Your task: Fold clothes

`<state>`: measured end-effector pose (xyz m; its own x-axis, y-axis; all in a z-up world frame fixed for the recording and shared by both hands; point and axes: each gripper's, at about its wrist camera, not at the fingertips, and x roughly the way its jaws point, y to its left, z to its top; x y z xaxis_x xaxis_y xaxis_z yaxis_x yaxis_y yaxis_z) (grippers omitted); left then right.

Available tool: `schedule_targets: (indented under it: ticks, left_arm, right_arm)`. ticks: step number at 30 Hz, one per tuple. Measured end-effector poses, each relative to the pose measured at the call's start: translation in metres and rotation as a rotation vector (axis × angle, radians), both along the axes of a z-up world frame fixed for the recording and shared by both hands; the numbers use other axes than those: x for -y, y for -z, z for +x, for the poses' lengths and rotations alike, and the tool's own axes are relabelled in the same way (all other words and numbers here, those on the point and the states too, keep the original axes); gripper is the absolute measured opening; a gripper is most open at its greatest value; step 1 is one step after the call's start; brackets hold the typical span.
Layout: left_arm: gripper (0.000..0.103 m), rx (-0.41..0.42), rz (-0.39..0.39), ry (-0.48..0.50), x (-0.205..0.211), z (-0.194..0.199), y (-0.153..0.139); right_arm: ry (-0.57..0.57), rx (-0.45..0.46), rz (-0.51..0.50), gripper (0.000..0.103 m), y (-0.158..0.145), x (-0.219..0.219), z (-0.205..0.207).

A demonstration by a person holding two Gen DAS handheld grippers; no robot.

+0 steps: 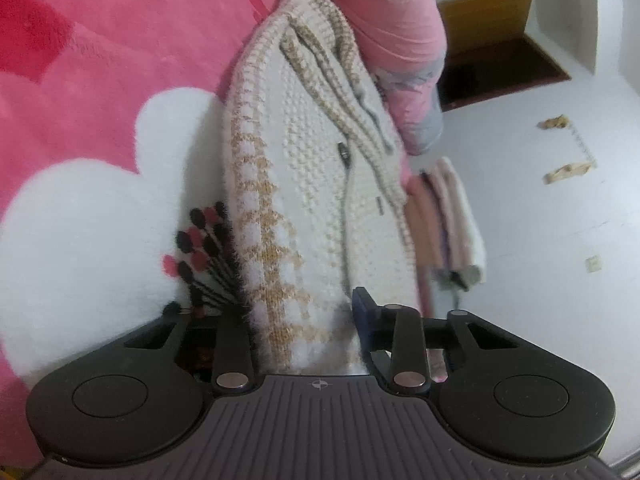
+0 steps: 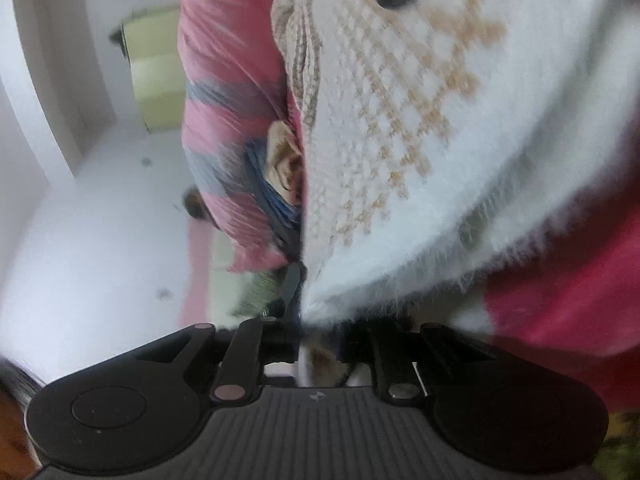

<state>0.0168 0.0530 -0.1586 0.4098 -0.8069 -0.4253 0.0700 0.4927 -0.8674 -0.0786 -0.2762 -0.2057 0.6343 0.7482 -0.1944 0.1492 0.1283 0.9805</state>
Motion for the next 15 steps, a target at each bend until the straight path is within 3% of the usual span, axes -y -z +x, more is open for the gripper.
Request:
schedule_targets:
  ticks: [4, 6, 10, 15]
  left_arm:
    - [0.026, -0.006, 0.032, -0.014, -0.002, -0.003, -0.001]
    - [0.025, -0.005, 0.050, -0.017, -0.004, -0.004, -0.001]
    - [0.025, 0.016, 0.090, -0.022, -0.004, -0.005, -0.003]
    - [0.026, 0.043, 0.143, -0.023, 0.000, -0.008, -0.007]
  right_arm:
    - [-0.060, 0.095, -0.259, 0.023, -0.038, 0.019, -0.022]
    - [-0.039, 0.148, -0.353, 0.024, -0.059, 0.041, -0.040]
    - [0.139, 0.210, -0.493, 0.032, -0.097, 0.108, -0.075]
    - [0.475, 0.126, -0.605, 0.037, -0.115, 0.196, -0.108]
